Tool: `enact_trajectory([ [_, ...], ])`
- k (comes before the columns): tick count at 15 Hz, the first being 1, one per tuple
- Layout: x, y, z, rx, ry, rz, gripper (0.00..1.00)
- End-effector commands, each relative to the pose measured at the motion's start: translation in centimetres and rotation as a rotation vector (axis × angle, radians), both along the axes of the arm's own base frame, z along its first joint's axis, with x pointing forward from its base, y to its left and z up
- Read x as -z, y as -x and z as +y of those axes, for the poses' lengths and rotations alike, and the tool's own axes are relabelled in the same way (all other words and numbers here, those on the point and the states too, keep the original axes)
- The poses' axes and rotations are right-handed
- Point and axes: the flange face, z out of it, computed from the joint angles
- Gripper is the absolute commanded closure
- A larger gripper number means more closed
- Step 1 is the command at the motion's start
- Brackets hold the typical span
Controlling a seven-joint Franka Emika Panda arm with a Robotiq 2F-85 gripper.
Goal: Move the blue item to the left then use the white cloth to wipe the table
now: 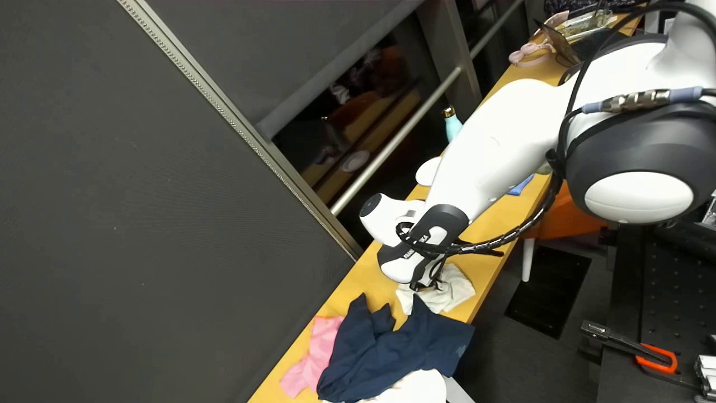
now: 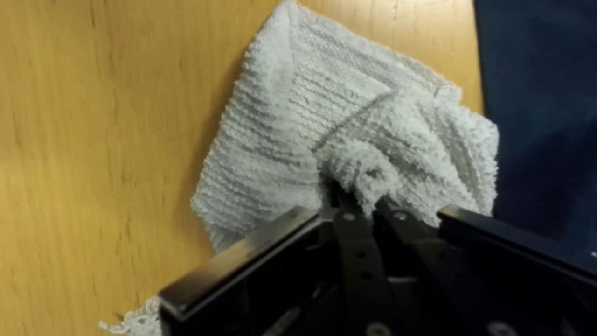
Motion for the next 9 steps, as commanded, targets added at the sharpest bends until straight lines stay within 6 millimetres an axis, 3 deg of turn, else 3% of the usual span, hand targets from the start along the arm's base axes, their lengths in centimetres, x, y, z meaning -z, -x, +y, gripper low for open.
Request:
enact_trajectory([
  [1, 5.4, 2.4, -4.7, 0.128, 0.117, 0.017, 0.98],
  [5, 3.9, 2.1, -10.7, 0.326, 0.181, -0.024, 0.98],
  [9, 3.9, 3.5, -18.3, 0.530, 0.264, -0.043, 0.98],
])
